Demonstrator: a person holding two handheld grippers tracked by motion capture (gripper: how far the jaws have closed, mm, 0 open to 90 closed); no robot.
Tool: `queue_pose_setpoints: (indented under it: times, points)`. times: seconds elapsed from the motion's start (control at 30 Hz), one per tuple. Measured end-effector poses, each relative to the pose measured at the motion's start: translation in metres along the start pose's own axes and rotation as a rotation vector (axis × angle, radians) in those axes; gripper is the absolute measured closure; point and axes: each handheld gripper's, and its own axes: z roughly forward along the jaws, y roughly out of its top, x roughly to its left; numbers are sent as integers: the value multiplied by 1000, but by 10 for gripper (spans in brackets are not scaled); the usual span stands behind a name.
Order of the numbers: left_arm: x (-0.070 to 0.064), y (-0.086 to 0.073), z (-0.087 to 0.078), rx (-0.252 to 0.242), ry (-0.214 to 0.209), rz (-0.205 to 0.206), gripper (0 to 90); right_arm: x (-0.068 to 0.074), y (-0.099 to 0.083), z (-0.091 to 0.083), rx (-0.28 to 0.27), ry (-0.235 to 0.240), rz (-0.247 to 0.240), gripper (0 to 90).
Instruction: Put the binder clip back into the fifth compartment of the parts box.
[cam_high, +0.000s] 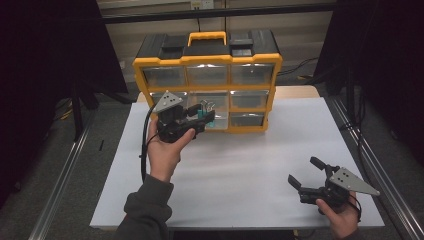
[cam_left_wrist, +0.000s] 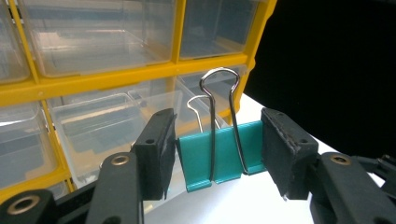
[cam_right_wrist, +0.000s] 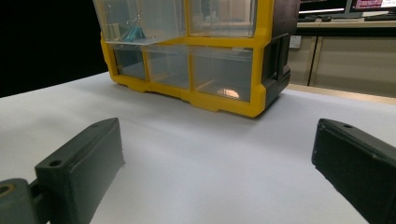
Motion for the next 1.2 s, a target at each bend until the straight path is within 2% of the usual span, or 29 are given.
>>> queue_pose_setpoints:
  times: [0.27,0.3,0.33,0.43,0.63,0.73,0.8,1.0,1.2]
  points:
    - [4,5,6,1,27,-2,470,0,0,0,-3,0,-1,16]
    - [6,6,7,-2,16,-3,470,0,0,0,-3,0,0,16]
    - [6,6,8,1,31,-1,470,0,0,0,-4,-2,3,16]
    - [8,7,10,2,37,4,470,0,0,0,0,0,1,16]
    - [15,8,15,-7,51,-4,470,0,0,0,-4,0,6,16]
    - [18,8,17,-5,77,-7,470,0,0,0,0,1,1,16]
    - [21,8,19,-16,79,-22,470,0,0,0,-4,0,3,16]
    - [24,8,23,0,102,-4,470,0,0,0,-3,3,3,16]
    - [26,9,26,-7,117,-7,470,0,0,0,-2,4,4,16]
